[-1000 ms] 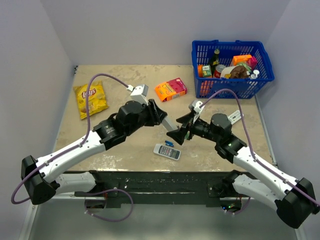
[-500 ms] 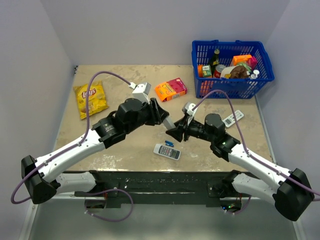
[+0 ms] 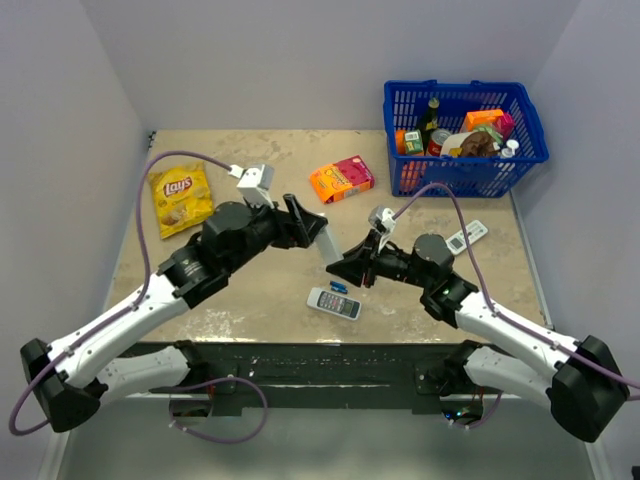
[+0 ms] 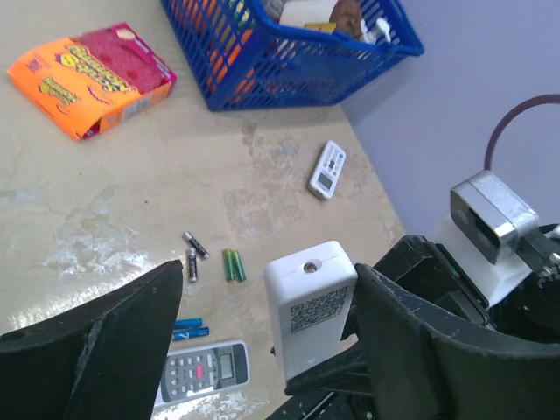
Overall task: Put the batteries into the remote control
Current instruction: Adjust the remote control.
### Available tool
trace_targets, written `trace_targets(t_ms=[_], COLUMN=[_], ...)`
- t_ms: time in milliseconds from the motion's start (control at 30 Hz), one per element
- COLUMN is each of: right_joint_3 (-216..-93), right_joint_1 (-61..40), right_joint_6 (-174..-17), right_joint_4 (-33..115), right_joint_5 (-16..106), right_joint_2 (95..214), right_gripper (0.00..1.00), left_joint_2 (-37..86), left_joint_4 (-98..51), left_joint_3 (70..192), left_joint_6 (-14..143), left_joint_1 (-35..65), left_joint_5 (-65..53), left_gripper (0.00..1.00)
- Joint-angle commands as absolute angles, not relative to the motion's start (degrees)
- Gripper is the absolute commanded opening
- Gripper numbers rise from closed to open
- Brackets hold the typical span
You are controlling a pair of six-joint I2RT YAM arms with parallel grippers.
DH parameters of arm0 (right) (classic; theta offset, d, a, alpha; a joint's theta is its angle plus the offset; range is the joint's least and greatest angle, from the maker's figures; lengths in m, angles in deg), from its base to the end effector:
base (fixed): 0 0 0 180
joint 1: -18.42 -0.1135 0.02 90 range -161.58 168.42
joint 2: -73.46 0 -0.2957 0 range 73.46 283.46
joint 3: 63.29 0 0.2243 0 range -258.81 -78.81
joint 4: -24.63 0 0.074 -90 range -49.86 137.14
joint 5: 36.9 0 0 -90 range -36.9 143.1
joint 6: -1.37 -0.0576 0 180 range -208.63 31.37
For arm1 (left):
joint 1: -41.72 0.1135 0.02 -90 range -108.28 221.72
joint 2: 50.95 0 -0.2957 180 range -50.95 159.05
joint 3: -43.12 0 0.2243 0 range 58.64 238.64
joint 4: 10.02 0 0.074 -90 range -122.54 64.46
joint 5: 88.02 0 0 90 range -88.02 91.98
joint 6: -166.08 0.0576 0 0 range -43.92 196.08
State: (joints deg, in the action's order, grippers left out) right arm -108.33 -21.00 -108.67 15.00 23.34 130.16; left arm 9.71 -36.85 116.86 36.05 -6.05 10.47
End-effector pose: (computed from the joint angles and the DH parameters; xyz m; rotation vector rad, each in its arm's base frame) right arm 0.1373 0.1499 0.3109 -0.7109 1.5913 1.1976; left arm 0.1547 -0.1578 0.3909 0.0179 1.9137 -0.9375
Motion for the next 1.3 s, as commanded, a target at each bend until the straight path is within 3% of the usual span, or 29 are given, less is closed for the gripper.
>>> trace_targets(t_ms=[0,200,400,800,1067,1200,1267], right_joint_3=[-108.78,-111.06,-113.44,-115.98,-117.13,-117.3,-117.48], right_joint_1=[-20.87,-20.87,-20.87,-20.87,-20.87,-20.87,-20.87], right_joint_6=[-119.29,-125.71,-127.66,-130.56,-129.41,-130.38,-130.47], right_joint_4=[6.22,2.09,0.68,-3.36,-3.71,-6.08,-6.7], right_joint_5=[18.22,12.33,8.8,4.33,1.51,1.16,0.81], right_joint_2=[130.41,131.55,131.9,135.85,139.63,141.39,142.44], right_gripper=[0.0,0.0,0.0,0.0,0.0,0.0,0.0], left_joint_2=[1.44,-6.39,-3.58,1.08,2.92,3.36,3.02], left_joint_4=[-28.89,-17.55,-8.87,9.95,13.3,14.44,14.54], left_joint_3=[112.62,106.28,103.82,96.87,96.79,96.26,95.82], left_joint_6=[42.15,49.62,48.32,35.49,32.84,31.7,31.52], left_joint_1=[-0.84,4.54,6.47,6.92,7.53,7.88,8.41], left_joint_5=[6.66,-10.37,-27.08,-36.86,-37.31,-37.66,-37.66], left_gripper=[0.86,0.9,0.9,0.91,0.75,0.62,0.61])
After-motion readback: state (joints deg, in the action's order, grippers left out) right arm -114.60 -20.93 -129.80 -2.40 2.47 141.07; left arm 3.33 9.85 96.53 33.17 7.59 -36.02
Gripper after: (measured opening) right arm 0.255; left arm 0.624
